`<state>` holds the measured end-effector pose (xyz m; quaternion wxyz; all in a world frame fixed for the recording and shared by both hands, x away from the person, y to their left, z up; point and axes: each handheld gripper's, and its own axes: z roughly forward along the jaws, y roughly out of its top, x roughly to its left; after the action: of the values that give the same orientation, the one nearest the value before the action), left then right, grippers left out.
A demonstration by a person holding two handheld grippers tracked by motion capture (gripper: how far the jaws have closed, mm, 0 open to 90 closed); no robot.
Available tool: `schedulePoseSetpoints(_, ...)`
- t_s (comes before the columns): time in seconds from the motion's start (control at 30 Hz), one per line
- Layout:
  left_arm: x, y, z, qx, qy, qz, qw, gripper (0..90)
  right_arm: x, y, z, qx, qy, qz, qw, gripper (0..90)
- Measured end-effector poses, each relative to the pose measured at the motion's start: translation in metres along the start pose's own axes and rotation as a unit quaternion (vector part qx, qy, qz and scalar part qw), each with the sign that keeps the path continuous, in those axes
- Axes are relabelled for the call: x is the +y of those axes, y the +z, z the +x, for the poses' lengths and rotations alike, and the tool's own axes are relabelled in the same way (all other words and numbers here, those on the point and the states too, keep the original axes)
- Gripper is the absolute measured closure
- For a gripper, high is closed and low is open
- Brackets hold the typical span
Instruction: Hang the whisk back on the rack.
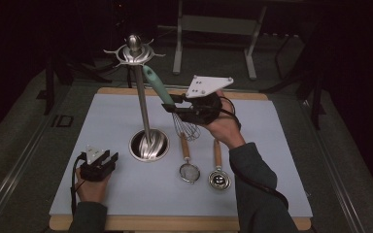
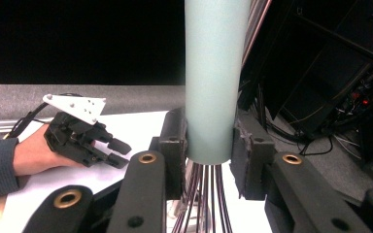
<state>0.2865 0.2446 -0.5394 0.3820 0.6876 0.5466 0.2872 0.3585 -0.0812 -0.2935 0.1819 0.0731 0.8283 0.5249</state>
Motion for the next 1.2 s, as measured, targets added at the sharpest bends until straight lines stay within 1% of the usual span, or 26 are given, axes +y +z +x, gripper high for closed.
schedulePoseSetpoints(0.3, 0.000, 0.000, 0.001, -0.002, 0.000, 0.000, 1.0000, 63.6, 0.006, 0.016, 0.001, -0.016, 0.005, 0.012, 0.9998, 69.1)
schedulePoseSetpoints(0.47, 0.000, 0.000, 0.001, -0.002, 0.000, 0.000, 1.0000, 63.5, 0.006, 0.025, 0.004, -0.042, 0.004, 0.027, 0.9988, 69.1)
schedulePoseSetpoints(0.57, 0.000, 0.000, 0.001, -0.001, 0.000, 0.000, 1.0000, 63.5, 0.008, 0.030, 0.007, -0.052, 0.004, 0.035, 0.9980, 69.1)
schedulePoseSetpoints(0.63, 0.000, 0.000, 0.001, -0.002, 0.000, 0.000, 1.0000, 63.5, 0.008, 0.032, 0.007, -0.048, 0.008, 0.037, 0.9981, 68.9)
schedulePoseSetpoints(0.77, 0.000, 0.000, 0.001, -0.001, 0.000, -0.001, 1.0000, 63.5, 0.008, 0.035, 0.008, -0.049, 0.015, 0.036, 0.9980, 68.0)
schedulePoseSetpoints(0.83, 0.000, 0.000, 0.001, -0.001, 0.000, -0.001, 1.0000, 63.4, 0.008, 0.036, 0.008, -0.048, 0.019, 0.032, 0.9982, 65.2)
schedulePoseSetpoints(0.93, 0.000, 0.000, 0.001, -0.001, -0.001, -0.001, 1.0000, 63.5, 0.007, 0.039, 0.010, -0.041, 0.022, 0.028, 0.9985, 61.5)
schedulePoseSetpoints(0.97, 0.000, 0.000, 0.001, -0.001, -0.001, -0.001, 1.0000, 63.5, 0.007, 0.039, 0.010, -0.038, 0.025, 0.027, 0.9986, 61.4)
schedulePoseSetpoints(1.07, 0.000, 0.000, 0.001, -0.001, -0.001, -0.001, 1.0000, 63.5, 0.009, 0.040, 0.012, -0.034, 0.025, 0.026, 0.9987, 60.2)
schedulePoseSetpoints(1.2, 0.000, 0.000, 0.001, -0.002, -0.001, -0.001, 1.0000, 63.4, 0.010, 0.039, 0.014, -0.024, 0.026, 0.023, 0.9991, 57.8)
